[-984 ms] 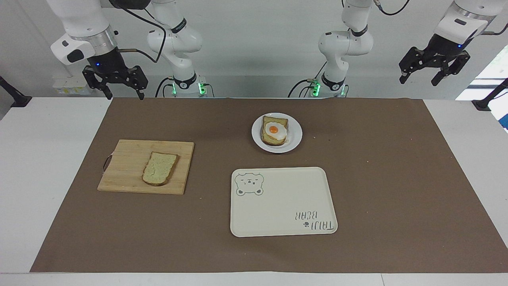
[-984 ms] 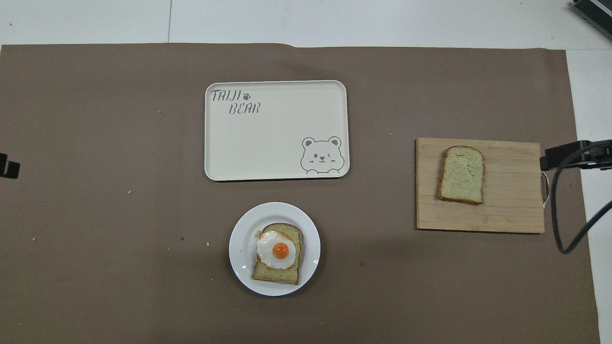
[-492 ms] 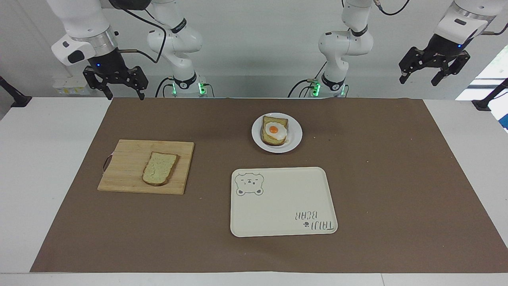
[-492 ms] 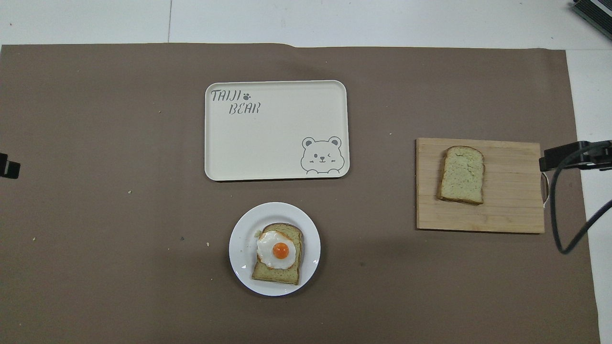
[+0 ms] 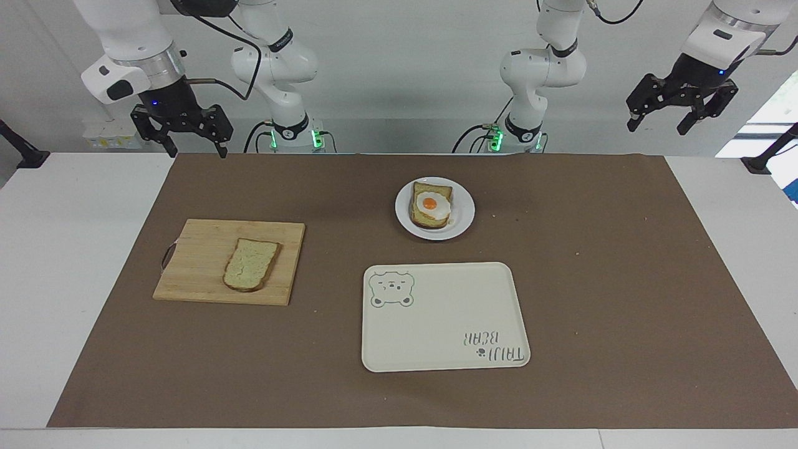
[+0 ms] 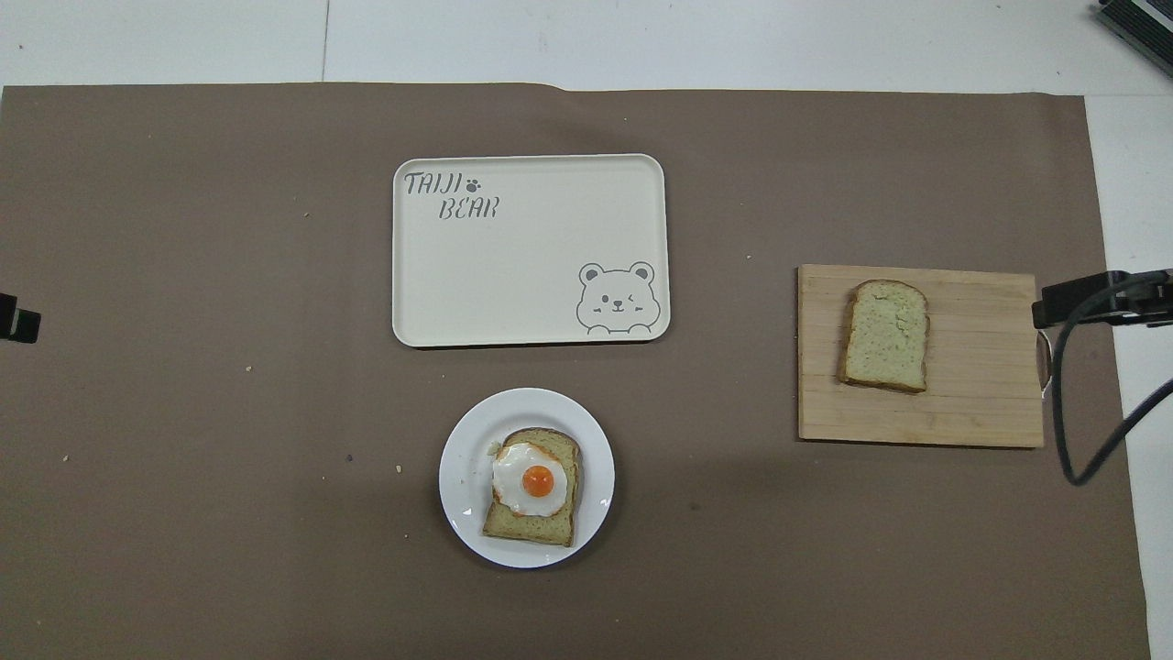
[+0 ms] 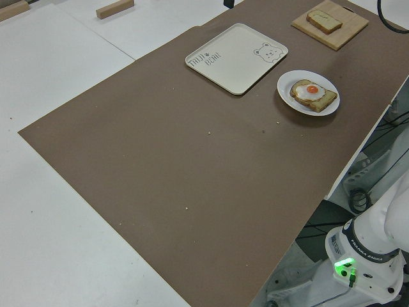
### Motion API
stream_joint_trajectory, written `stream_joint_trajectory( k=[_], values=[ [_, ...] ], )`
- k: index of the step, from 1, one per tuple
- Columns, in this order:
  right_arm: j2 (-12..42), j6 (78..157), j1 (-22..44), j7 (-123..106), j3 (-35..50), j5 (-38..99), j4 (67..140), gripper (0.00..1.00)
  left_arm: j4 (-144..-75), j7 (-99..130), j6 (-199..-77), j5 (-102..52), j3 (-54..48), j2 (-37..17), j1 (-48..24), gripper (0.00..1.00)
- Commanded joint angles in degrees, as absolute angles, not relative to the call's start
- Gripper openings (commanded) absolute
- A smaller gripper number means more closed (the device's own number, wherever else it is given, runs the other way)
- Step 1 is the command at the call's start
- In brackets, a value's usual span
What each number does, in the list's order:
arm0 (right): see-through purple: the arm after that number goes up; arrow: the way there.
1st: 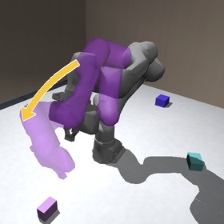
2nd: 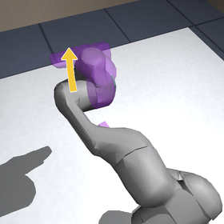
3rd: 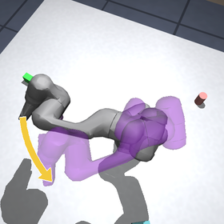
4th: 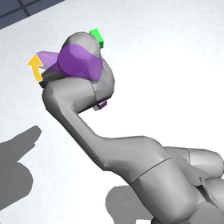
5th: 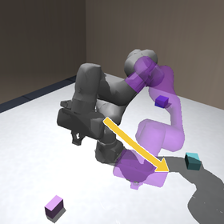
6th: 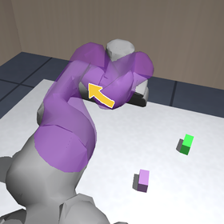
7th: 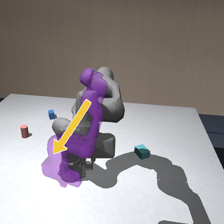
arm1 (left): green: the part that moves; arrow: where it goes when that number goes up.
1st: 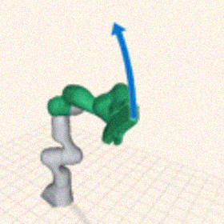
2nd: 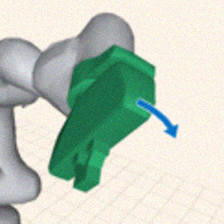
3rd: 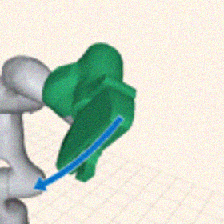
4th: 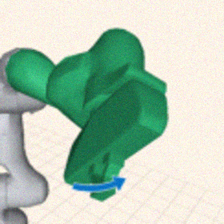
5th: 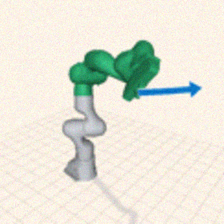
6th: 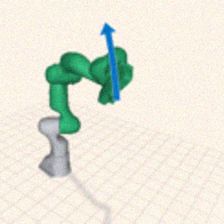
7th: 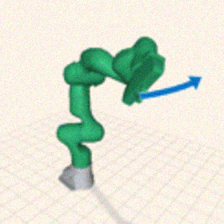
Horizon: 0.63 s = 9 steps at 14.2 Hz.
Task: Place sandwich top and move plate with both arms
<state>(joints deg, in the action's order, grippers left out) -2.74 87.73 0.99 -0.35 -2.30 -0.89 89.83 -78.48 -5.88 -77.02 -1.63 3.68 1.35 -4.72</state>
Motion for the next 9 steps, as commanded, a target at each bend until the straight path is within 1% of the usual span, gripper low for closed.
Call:
stream_joint_trajectory(
  k=[1,9],
  values=[
    [-5.10,89.12,-0.35,-2.11,-2.20,-0.09,93.07,1.00,-80.68,-5.54,-78.05,-1.23,2.99,2.99,-3.96,1.00],
    [-5.62,89.03,-0.79,-2.37,-2.20,-0.09,93.69,1.00,-80.68,-5.54,-78.13,-1.23,2.99,2.99,-3.96,1.00]
  ],
)
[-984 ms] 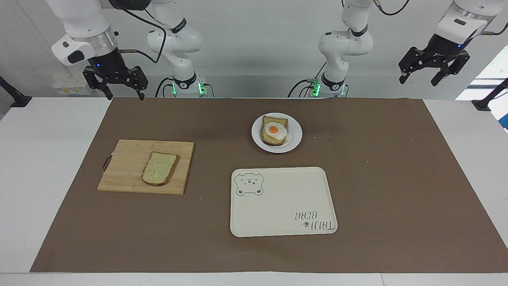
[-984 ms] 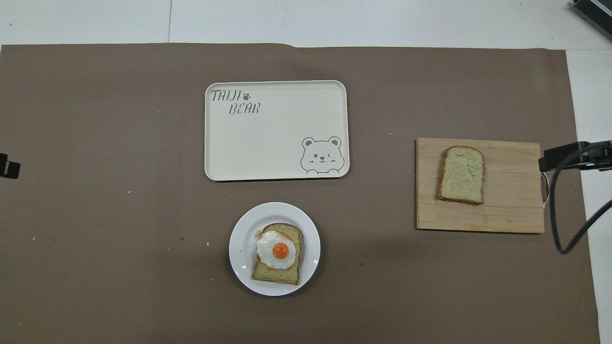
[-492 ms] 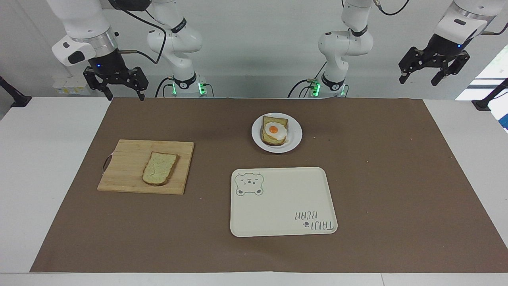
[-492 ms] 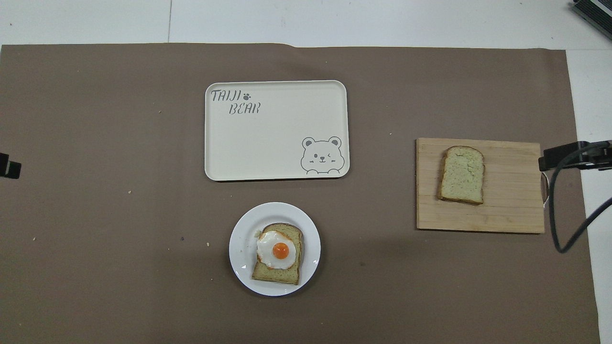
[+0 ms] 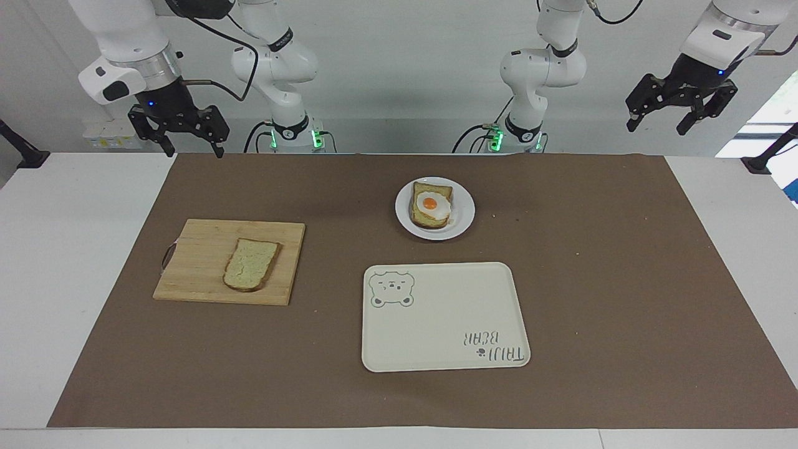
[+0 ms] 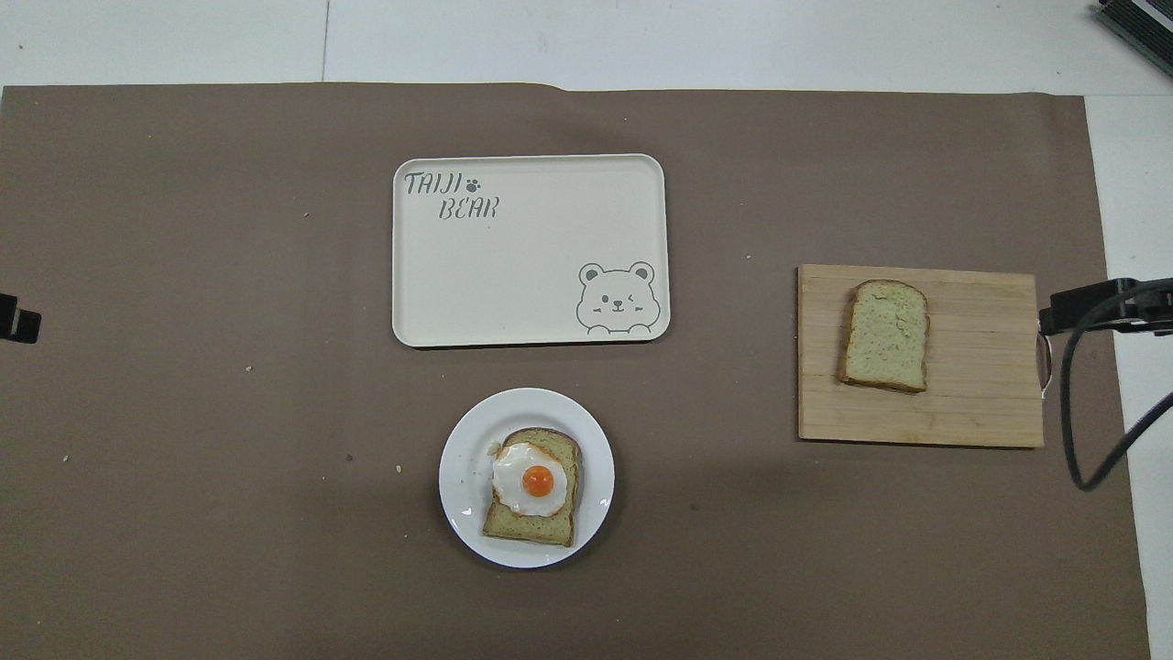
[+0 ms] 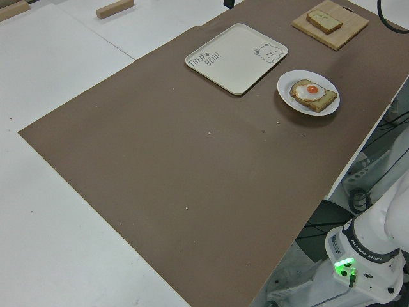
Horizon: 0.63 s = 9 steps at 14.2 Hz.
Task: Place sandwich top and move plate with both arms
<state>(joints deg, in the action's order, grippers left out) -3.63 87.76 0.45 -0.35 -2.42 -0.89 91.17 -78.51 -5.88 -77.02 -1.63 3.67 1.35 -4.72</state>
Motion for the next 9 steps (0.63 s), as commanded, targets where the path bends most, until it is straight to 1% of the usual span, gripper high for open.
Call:
stream_joint_trajectory(
  k=[1,9],
  values=[
    [-5.89,89.03,-0.97,-2.37,-2.20,0.00,94.21,1.00,-80.68,-5.54,-78.13,-1.23,2.99,2.99,-3.96,1.00],
    [-6.33,88.86,-2.19,-2.46,-2.20,0.09,94.92,1.00,-80.68,-5.54,-77.96,-1.23,2.99,2.99,-3.96,1.00]
  ],
)
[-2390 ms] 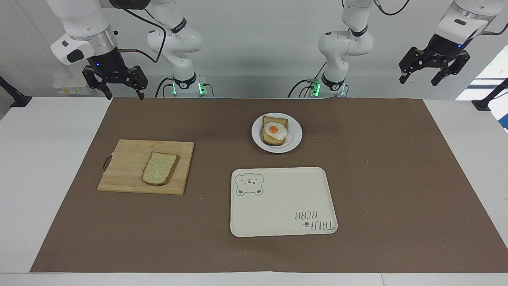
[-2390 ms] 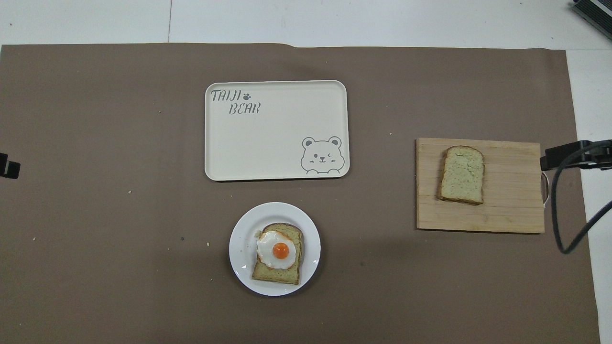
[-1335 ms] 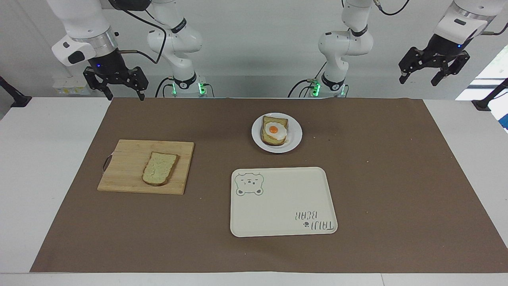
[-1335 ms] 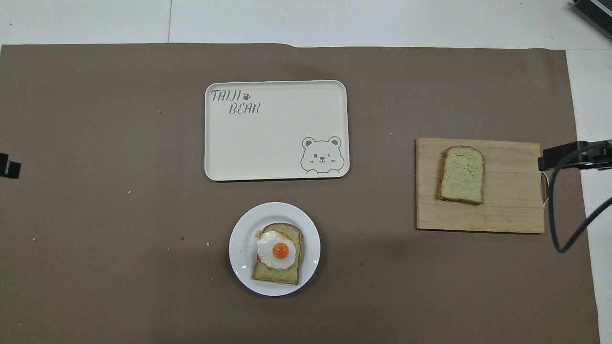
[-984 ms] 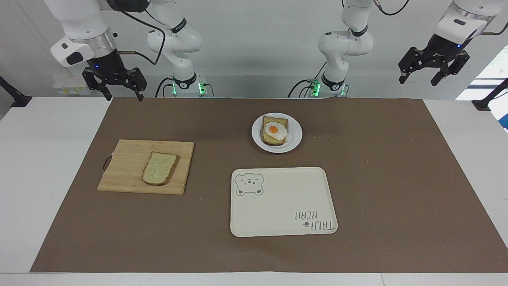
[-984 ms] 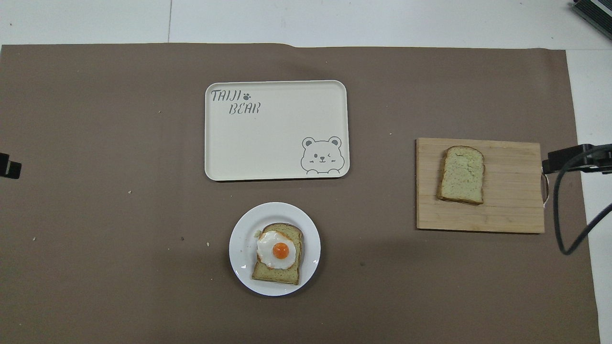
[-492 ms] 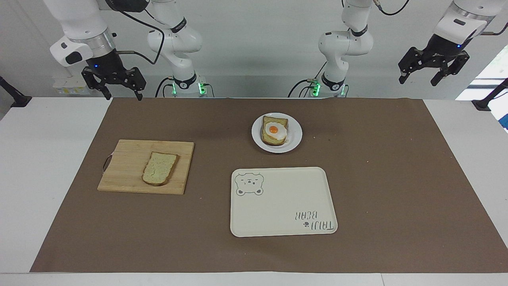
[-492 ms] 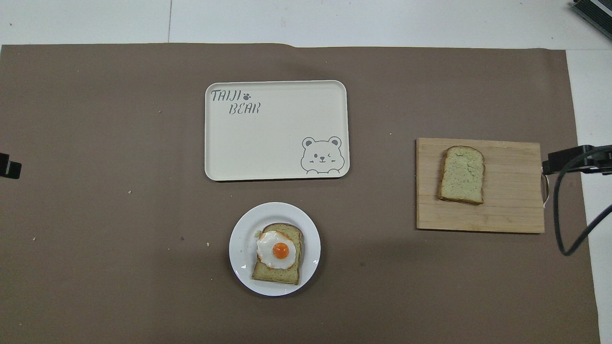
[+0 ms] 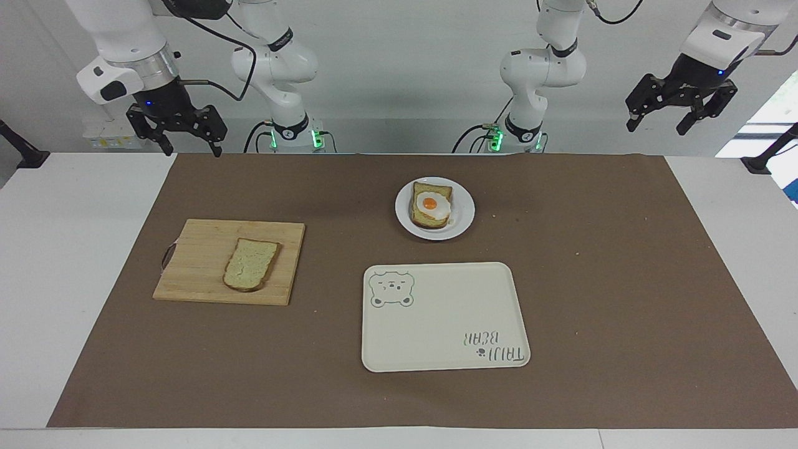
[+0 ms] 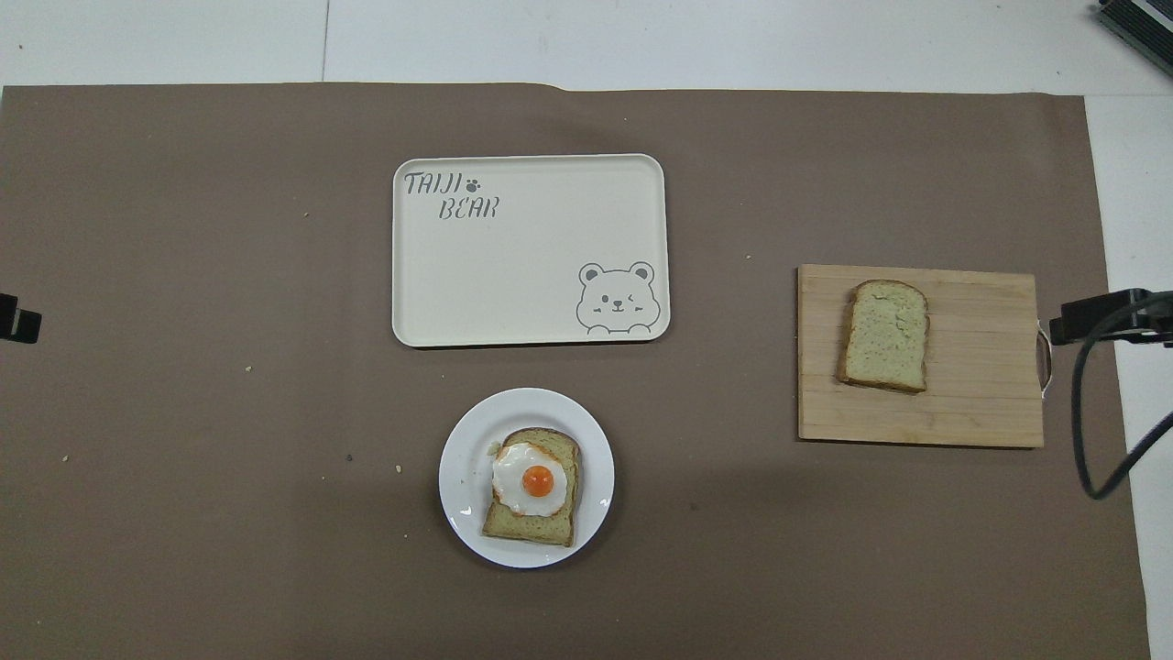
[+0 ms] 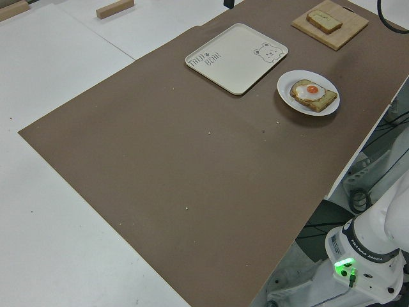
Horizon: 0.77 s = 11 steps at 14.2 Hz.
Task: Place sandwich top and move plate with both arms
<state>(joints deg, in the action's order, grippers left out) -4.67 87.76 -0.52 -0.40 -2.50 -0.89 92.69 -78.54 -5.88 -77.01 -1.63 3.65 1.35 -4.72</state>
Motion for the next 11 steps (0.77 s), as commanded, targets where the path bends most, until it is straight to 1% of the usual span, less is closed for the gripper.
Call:
stream_joint_trajectory(
  k=[1,3,5,7,9,11],
  values=[
    [-6.50,88.94,-2.98,-2.55,-2.11,0.44,95.97,1.00,-80.68,-5.54,-77.96,-1.23,2.99,2.99,-3.96,1.00],
    [-6.59,92.44,-2.73,-3.77,-2.11,1.23,96.68,1.00,-80.68,-5.54,-77.96,-1.23,2.90,2.99,-3.96,1.00],
    [-5.72,95.96,-2.81,-6.66,-2.11,1.32,99.13,1.00,-80.68,-5.54,-77.87,-1.23,2.99,2.99,-3.96,1.00],
    [-4.40,102.45,-2.90,-8.08,-2.11,1.41,102.73,1.00,-80.68,-5.54,-77.78,-1.32,2.99,2.99,-3.96,1.00],
    [-1.77,106.24,-3.34,-8.09,-2.20,4.55,103.88,1.00,-80.68,-5.80,-77.87,-1.41,2.99,2.99,-3.87,1.00],
    [1.48,108.36,-4.04,-8.09,-2.20,5.97,103.97,1.00,-80.68,-5.71,-77.96,-1.41,3.08,2.99,-3.87,1.00]
  ],
)
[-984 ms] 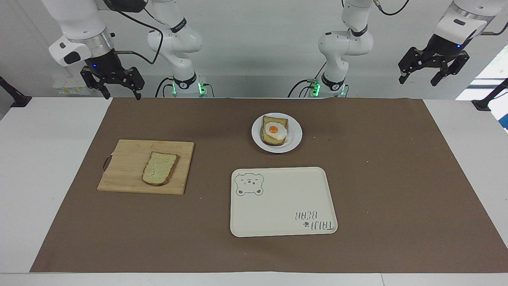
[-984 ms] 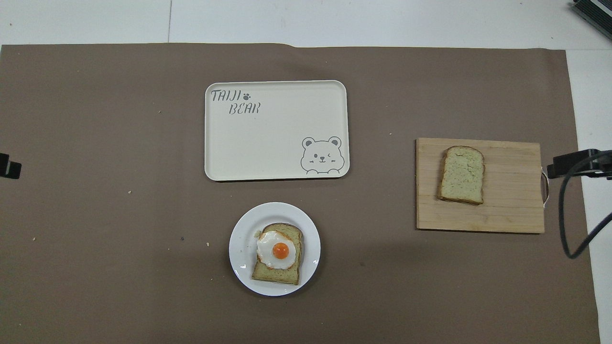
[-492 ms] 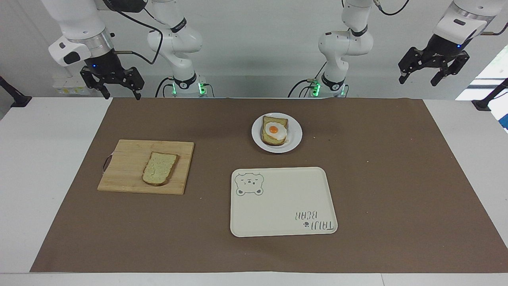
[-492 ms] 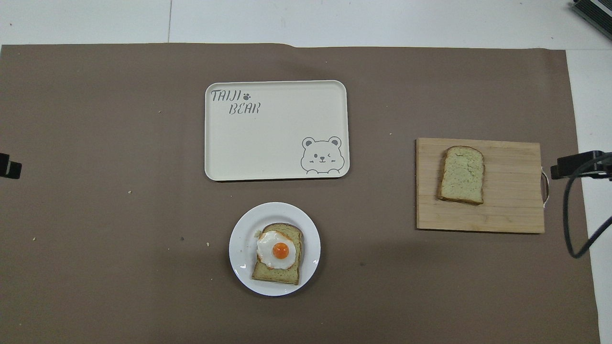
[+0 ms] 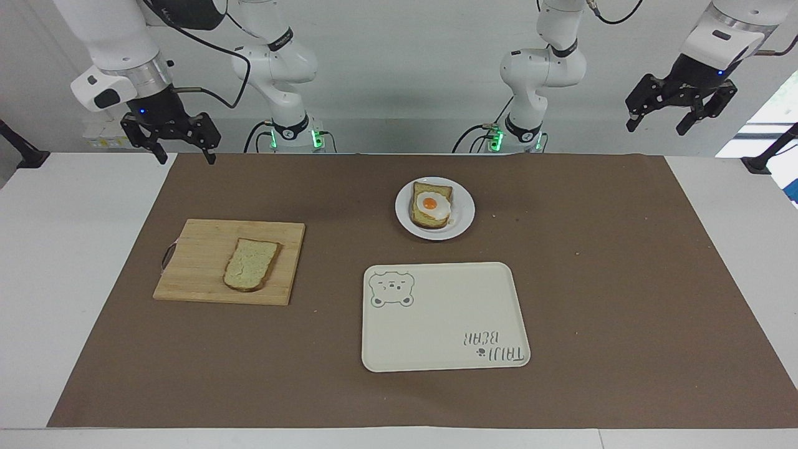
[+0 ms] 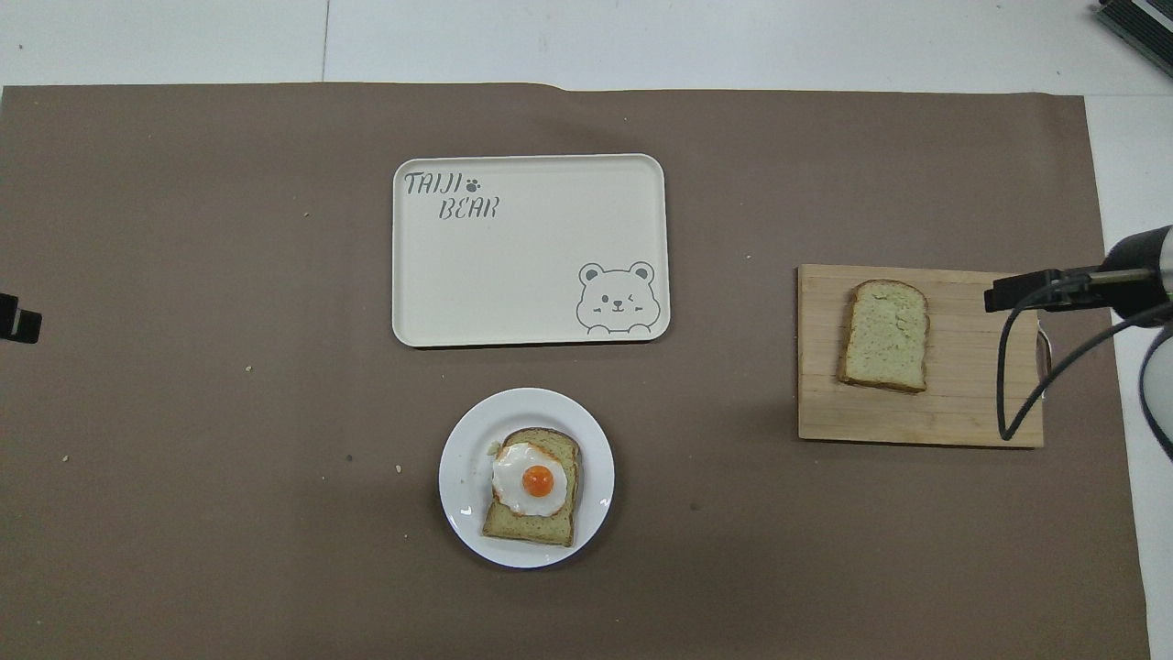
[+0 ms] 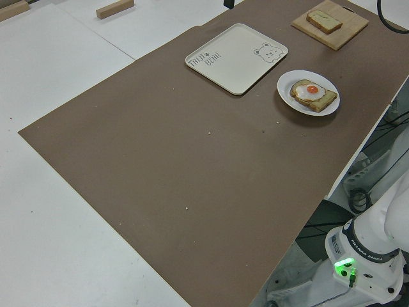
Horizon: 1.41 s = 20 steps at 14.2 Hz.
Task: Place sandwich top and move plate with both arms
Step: 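Reach the right gripper over the bread slice on the wooden board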
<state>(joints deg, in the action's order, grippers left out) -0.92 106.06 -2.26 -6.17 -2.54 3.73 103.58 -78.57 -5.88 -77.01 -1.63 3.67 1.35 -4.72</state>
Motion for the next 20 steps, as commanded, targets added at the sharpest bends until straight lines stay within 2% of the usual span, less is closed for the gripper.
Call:
stream_joint_trajectory(
  k=[1,3,7,12,16,20],
  values=[
    [2.80,110.11,-4.22,-8.09,-2.20,6.24,105.19,1.00,-80.60,-5.71,-77.96,-1.41,3.08,2.99,-3.87,1.00],
    [3.17,114.42,-5.18,-8.35,-2.20,9.04,108.70,1.00,-80.60,-5.63,-77.96,-1.41,3.08,2.99,-3.96,1.00],
    [3.08,115.74,-7.82,-11.85,-2.20,9.32,112.23,1.00,-80.60,-5.63,-77.87,-1.41,3.08,2.99,-3.96,1.00],
    [3.51,120.06,-7.03,-12.74,-2.11,9.23,114.60,1.00,-80.68,-5.63,-77.87,-1.41,3.08,2.99,-3.96,1.00],
    [6.06,129.35,-7.47,-17.84,-2.11,9.32,119.79,1.00,-80.68,-5.71,-77.78,-1.49,2.99,2.99,-4.22,1.00],
    [6.50,130.25,-7.82,-22.12,-2.11,14.41,120.06,1.00,-80.77,-5.63,-77.78,-1.67,2.99,3.08,-4.57,1.00]
  ],
)
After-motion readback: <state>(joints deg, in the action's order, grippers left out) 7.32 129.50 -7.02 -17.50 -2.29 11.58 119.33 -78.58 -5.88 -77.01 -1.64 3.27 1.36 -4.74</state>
